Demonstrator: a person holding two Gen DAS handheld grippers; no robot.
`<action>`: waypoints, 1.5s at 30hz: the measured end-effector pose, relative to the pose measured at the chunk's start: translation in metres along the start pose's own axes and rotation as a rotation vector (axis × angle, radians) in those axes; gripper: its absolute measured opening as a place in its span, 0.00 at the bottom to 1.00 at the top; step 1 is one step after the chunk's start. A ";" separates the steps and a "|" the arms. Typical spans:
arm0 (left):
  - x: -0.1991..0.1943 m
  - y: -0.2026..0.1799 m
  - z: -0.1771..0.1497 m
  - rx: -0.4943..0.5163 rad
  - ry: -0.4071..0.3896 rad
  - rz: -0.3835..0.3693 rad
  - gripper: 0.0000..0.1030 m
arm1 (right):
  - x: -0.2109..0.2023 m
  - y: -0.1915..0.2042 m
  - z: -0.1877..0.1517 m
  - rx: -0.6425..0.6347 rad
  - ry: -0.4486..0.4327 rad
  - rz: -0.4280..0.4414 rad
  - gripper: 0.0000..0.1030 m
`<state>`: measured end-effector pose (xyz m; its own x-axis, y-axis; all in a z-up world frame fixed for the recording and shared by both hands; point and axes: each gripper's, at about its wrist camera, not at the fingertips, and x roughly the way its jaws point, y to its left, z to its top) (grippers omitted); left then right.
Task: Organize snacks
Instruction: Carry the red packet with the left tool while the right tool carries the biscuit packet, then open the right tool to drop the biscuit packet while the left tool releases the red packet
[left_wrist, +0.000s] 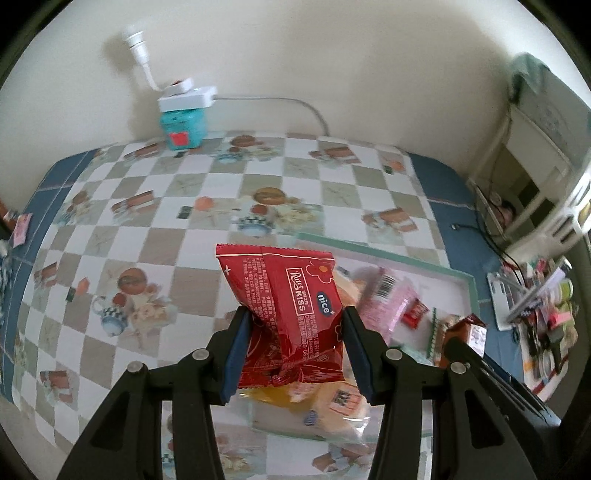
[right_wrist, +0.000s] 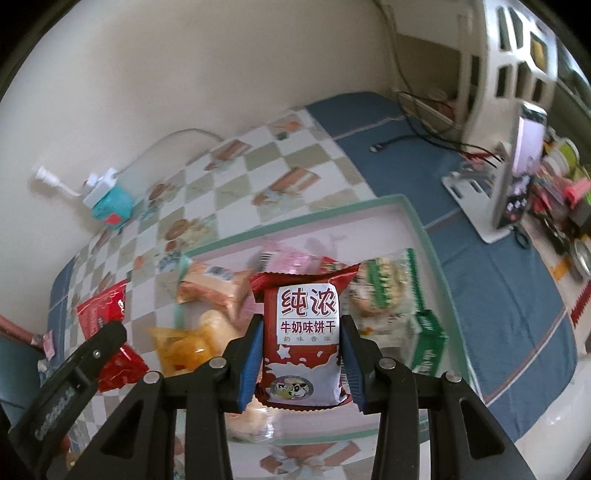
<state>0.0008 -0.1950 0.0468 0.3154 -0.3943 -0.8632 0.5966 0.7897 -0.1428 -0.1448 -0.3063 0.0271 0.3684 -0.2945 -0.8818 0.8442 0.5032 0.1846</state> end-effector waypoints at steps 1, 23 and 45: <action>0.001 -0.005 -0.001 0.009 0.002 -0.004 0.50 | 0.000 -0.003 0.000 0.007 0.000 -0.002 0.41; 0.027 -0.049 -0.006 0.071 0.068 -0.083 0.51 | 0.008 -0.022 0.002 0.039 0.023 -0.036 0.42; 0.028 0.025 -0.004 -0.059 0.051 0.209 0.91 | 0.014 -0.007 -0.001 -0.046 0.024 -0.131 0.78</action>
<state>0.0213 -0.1849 0.0167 0.3895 -0.1958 -0.9000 0.4770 0.8788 0.0152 -0.1456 -0.3132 0.0129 0.2464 -0.3404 -0.9074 0.8655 0.4985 0.0480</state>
